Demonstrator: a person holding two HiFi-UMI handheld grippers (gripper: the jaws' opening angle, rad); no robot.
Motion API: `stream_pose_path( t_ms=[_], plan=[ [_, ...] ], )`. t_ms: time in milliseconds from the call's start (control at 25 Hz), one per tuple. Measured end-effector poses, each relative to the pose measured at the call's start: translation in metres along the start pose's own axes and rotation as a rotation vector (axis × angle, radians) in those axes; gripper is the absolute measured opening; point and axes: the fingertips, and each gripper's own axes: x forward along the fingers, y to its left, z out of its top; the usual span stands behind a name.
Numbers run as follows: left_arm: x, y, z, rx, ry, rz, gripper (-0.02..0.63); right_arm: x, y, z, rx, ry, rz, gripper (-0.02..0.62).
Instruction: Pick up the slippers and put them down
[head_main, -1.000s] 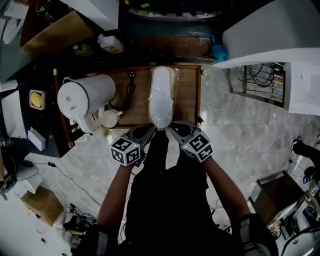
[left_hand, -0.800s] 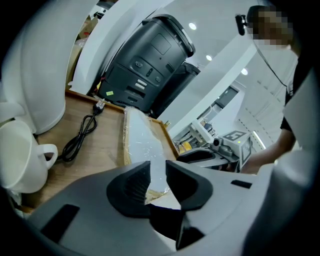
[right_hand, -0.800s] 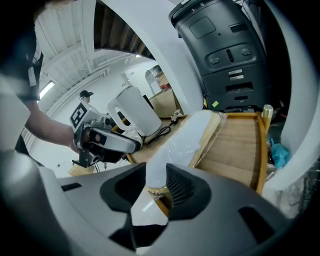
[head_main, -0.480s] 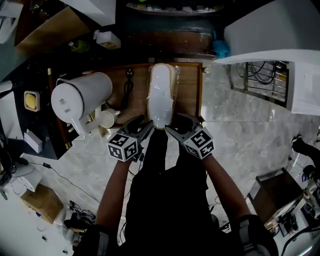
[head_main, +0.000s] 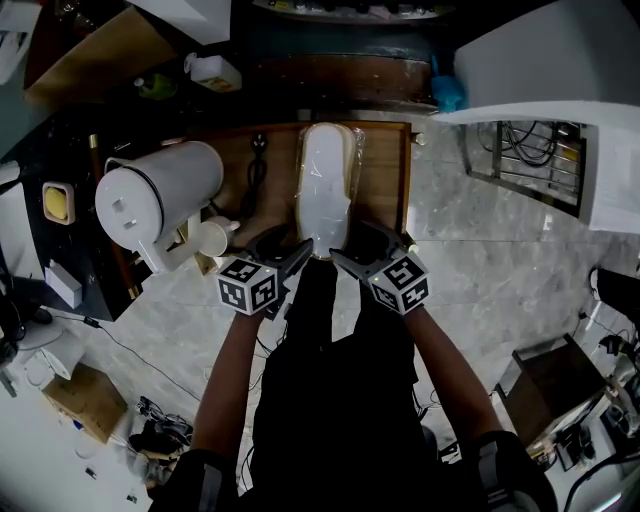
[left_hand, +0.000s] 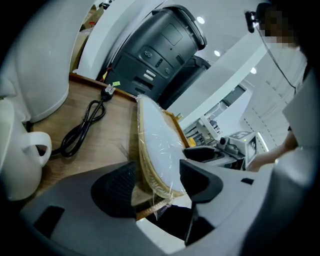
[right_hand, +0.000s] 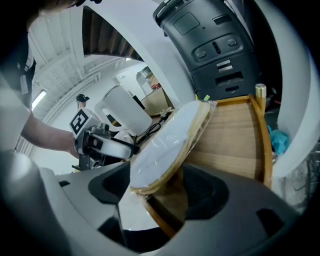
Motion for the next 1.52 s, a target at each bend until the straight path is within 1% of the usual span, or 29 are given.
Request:
stream_pose_path(
  t_ms=[120, 240, 440, 560, 680, 800, 880, 1000, 1240, 1520],
  plan=[
    [0.006, 0.004, -0.004, -0.012, 0.032, -0.005, 0.265, 0.004, -0.005, 0.002, 0.029, -0.003, -0.008, 0.316],
    [0.011, 0.009, -0.009, -0.013, 0.063, 0.006, 0.265, 0.008, -0.008, 0.003, 0.048, -0.001, -0.009, 0.316],
    [0.017, 0.013, -0.012, -0.034, 0.076, 0.001, 0.265, 0.015, -0.014, 0.000, 0.079, 0.015, -0.008, 0.316],
    [0.019, 0.012, -0.014, -0.065, 0.087, -0.022, 0.265, 0.019, -0.014, -0.002, 0.106, 0.024, -0.003, 0.316],
    [0.022, 0.006, -0.016, -0.095, 0.117, -0.071, 0.265, 0.023, -0.011, -0.004, 0.114, 0.056, 0.006, 0.310],
    [0.025, 0.000, -0.016, -0.074, 0.138, -0.093, 0.254, 0.024, -0.011, -0.004, 0.129, 0.075, 0.012, 0.284],
    [0.025, 0.000, -0.016, -0.056, 0.143, -0.089, 0.245, 0.024, -0.010, -0.003, 0.138, 0.077, 0.015, 0.268],
    [0.023, -0.001, -0.016, -0.052, 0.139, -0.084, 0.242, 0.023, -0.009, -0.002, 0.134, 0.079, 0.018, 0.254],
    [0.015, -0.006, -0.013, -0.036, 0.130, -0.080, 0.242, 0.019, -0.002, 0.004, 0.110, 0.070, 0.013, 0.253],
    [0.002, -0.021, 0.001, -0.009, 0.105, -0.081, 0.242, 0.005, 0.009, 0.021, 0.086, 0.048, 0.011, 0.253]
  ],
)
